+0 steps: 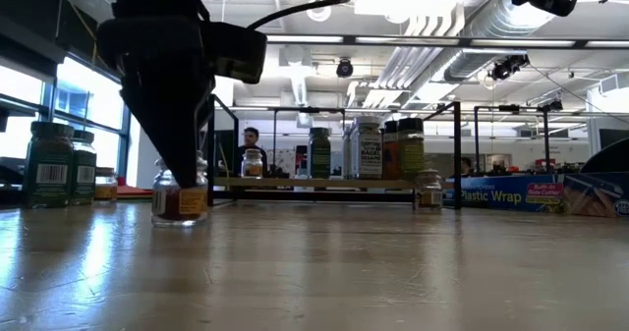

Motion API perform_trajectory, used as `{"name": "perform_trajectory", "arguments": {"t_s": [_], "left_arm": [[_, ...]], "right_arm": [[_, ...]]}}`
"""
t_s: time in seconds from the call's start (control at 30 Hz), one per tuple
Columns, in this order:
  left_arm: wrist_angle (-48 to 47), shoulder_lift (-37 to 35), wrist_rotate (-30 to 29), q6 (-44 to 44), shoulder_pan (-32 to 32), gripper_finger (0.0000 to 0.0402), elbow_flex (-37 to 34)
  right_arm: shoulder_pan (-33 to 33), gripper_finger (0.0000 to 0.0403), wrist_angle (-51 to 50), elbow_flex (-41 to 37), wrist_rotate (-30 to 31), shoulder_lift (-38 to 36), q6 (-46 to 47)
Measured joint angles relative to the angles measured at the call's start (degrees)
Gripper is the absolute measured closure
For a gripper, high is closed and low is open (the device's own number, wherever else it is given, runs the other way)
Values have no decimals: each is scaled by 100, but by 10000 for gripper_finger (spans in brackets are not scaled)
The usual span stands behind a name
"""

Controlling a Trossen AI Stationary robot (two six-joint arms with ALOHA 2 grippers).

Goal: Shelf spices
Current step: Put the bottom center brown bottle on the shelf aligned with the other brown seasoning bottle

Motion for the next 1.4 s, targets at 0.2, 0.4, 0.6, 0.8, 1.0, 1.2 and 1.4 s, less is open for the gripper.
{"name": "perform_trajectory", "arguments": {"t_s": [0.2, 0.4, 0.6, 0.8, 1.0, 1.2, 1.4], "left_arm": [[-295, 13, 324, -104, 102, 231, 288], [-1424, 11, 323, 377, 618, 231, 1591], [-2429, -2, -67, 683, 1854, 231, 2762], [-2723, 20, -91, 1125, 3364, 231, 2955], [-2703, 312, 5, 1546, 4401, 231, 2960], [-2735, 651, 197, 1572, 4819, 229, 2970], [-2588, 770, -288, 1786, 4833, 208, 2979]], "right_arm": [[0, 402, 0, 0, 0, 0, -21], [0, 402, 0, 0, 55, 2, -93], [0, 402, 1, 0, 225, 2, -342], [0, 402, 0, 0, 321, 1, -534], [2, 402, 2, 0, 467, 2, -555], [2, 402, 0, 0, 582, 2, -544], [2, 402, -2, 0, 581, 2, -447]]}}
